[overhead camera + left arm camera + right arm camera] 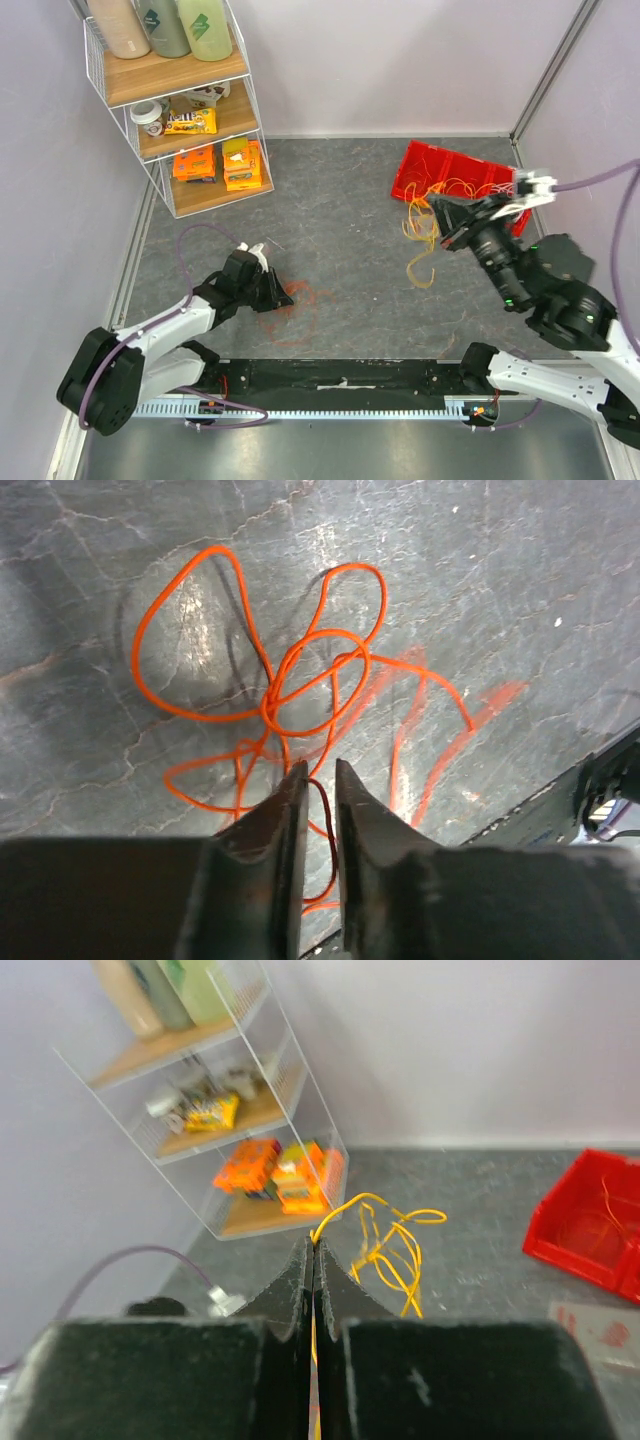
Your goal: Untangle the cables
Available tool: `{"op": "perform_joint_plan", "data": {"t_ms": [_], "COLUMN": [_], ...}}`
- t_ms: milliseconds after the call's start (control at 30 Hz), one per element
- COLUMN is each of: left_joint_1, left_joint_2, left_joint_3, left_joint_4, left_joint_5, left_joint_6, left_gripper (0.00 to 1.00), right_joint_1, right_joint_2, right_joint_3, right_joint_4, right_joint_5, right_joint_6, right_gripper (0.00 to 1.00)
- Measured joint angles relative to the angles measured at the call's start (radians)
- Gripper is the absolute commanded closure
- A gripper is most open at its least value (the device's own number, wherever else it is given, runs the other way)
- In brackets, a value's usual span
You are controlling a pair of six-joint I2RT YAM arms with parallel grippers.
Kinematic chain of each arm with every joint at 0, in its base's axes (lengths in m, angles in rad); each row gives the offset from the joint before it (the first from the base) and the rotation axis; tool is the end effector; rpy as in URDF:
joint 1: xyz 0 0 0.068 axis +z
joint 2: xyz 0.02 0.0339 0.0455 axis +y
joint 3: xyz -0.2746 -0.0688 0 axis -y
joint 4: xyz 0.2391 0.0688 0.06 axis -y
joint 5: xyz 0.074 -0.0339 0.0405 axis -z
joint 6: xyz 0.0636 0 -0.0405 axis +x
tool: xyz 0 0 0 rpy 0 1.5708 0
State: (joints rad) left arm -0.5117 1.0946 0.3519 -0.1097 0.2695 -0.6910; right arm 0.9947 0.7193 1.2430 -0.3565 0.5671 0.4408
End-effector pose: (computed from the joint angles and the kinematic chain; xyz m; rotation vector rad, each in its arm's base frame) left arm 0.1660 -0.1126 0.1382 -0.0998 2.5725 -0.8336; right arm 0.0920 0.0790 0.4872 0.0812 1.4748 0.7799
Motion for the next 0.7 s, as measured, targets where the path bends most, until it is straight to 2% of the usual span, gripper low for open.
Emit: {"op": "perform_joint_plan", "data": {"t_ms": [67, 300, 433, 533, 567, 600, 633, 700], "left_joint_1": [0.000, 0.000, 0.000, 0.000, 0.000, 0.000, 0.000, 0.000], "left_joint_2": [-0.032, -0.159, -0.237, -0.266, -0.265, -0.264, -0.264, -0.264], "left_joint_3": [0.001, 0.081, 0.164, 0.235, 0.265, 0.287, 0.310, 0.358], "left_joint_4": [-0.013, -0.174, -0.241, -0.265, -0.271, -0.275, -0.281, -0.295], "left_joint_5": [-0.001, -0.055, -0.077, -0.055, -0.032, -0.011, 0.015, 0.063], "left_joint_6": [0.000, 0.028, 0.053, 0.072, 0.081, 0.089, 0.097, 0.114], "left_gripper": [0.98, 0.98, 0.98, 0.98, 0.98, 0.98, 0.98, 0.98], "right_joint_1": [0.000, 0.000, 0.000, 0.000, 0.000, 0.000, 0.000, 0.000], "right_joint_2": [0.004, 0.001, -0.016, -0.003, 0.006, 0.026, 0.052, 0.105], "right_joint_3": [-0.060, -0.349, -0.468, -0.555, -0.579, -0.600, -0.611, -0.613], "right_joint_4": [-0.008, -0.162, -0.199, -0.198, -0.198, -0.199, -0.200, -0.198], "right_joint_5": [0.012, 0.109, 0.099, 0.058, 0.045, 0.028, 0.012, -0.016], "right_joint_6": [0.005, 0.083, 0.154, 0.206, 0.219, 0.226, 0.231, 0.234], "right_gripper": [1.00, 1.00, 0.97, 0.87, 0.81, 0.73, 0.58, 0.38]}}
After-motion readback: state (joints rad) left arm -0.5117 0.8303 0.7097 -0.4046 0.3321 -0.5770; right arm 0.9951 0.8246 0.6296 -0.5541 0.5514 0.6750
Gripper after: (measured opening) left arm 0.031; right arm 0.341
